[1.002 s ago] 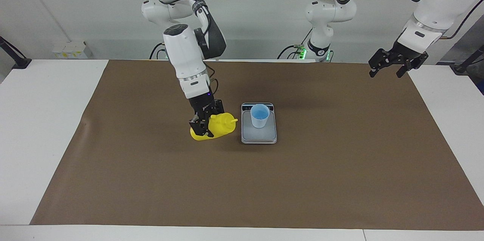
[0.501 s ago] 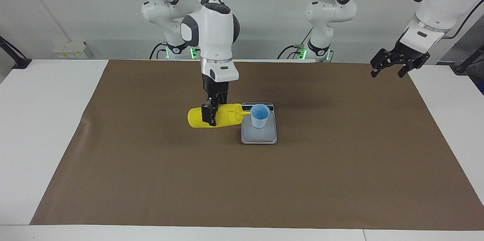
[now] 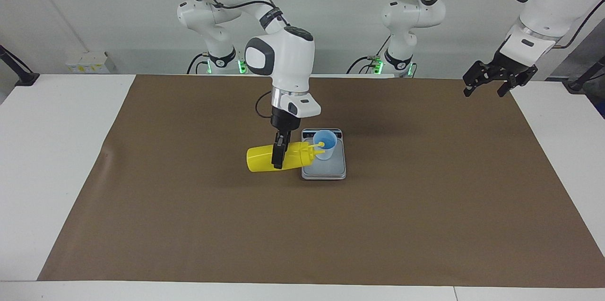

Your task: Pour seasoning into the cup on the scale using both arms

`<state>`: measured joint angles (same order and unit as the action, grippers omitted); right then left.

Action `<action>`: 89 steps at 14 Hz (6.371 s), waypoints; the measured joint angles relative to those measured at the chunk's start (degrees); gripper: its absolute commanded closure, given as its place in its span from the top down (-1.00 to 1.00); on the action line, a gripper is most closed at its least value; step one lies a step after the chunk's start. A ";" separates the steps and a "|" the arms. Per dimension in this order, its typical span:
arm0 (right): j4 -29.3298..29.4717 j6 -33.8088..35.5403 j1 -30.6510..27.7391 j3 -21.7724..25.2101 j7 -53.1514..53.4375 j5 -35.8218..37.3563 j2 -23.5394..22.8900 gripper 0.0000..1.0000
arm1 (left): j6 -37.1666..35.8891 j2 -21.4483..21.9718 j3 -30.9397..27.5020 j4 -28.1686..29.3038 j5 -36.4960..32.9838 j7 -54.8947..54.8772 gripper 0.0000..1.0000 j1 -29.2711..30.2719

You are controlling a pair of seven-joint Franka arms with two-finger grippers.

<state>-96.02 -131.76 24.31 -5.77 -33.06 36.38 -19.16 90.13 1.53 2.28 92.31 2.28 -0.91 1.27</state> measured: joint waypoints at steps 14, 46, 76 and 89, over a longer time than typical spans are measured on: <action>-11.21 -0.01 4.93 -0.21 -0.69 18.95 2.01 -1.00 | 0.00 0.00 0.00 0.00 0.00 0.00 1.00 0.00; -12.24 1.79 5.90 -0.19 -9.50 22.37 3.02 -1.00 | 0.00 0.00 0.00 0.00 0.00 0.00 1.00 0.00; -12.20 -3.65 -18.27 0.46 -33.26 -41.55 13.55 -1.00 | 0.00 0.00 0.00 0.00 0.00 0.00 1.00 0.00; -22.85 -8.20 -30.90 0.65 -79.33 -104.47 12.06 -1.00 | 0.00 0.00 0.00 0.00 0.00 0.00 1.00 0.00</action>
<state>-118.86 -139.96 -6.59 -5.11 -112.38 -68.09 -7.10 90.13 1.53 2.27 92.31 2.28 -0.91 1.27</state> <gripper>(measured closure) 0.590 0.000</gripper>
